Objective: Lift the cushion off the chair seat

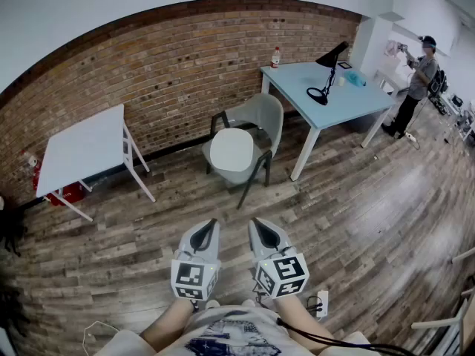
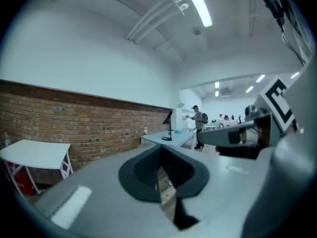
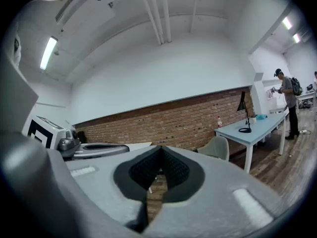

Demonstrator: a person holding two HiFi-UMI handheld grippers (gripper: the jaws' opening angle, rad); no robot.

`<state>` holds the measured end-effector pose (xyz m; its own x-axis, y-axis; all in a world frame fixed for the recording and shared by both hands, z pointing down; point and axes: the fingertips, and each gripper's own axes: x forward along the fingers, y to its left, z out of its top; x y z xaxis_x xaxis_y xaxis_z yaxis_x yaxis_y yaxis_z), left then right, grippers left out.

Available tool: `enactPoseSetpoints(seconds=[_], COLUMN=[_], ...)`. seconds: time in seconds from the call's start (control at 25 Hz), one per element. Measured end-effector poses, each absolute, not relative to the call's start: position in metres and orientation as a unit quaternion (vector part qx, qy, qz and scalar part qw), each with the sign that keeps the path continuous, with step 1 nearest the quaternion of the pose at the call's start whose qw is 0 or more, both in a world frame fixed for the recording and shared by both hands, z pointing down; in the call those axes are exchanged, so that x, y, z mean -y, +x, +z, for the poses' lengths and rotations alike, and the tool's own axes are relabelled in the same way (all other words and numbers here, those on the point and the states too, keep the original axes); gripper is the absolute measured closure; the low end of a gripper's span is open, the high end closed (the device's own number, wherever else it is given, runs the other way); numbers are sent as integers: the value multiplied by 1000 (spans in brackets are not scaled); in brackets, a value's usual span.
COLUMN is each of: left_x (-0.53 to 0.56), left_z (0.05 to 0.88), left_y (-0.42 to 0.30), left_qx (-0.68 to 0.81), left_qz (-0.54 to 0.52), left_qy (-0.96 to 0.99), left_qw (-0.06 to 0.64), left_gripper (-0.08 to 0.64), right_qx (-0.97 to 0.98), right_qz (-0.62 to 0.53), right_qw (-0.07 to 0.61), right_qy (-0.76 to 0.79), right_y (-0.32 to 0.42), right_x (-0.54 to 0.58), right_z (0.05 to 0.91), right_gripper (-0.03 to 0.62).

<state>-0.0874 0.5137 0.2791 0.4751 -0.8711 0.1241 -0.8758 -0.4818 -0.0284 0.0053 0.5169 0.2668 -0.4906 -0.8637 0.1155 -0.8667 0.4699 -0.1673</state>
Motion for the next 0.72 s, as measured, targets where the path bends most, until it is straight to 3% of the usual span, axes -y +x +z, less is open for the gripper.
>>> enactPoseSetpoints(seconds=[0.72], left_x=[-537], left_z=[292], left_y=[-42], left_qx=[536], left_qz=[64], left_qy=[842], left_qw=[17], left_gripper=[569], right_qx=[871], right_qz=[97], right_qw=[10], right_qy=[482], right_y=[56], right_x=[-533], right_z=[279], right_gripper=[594])
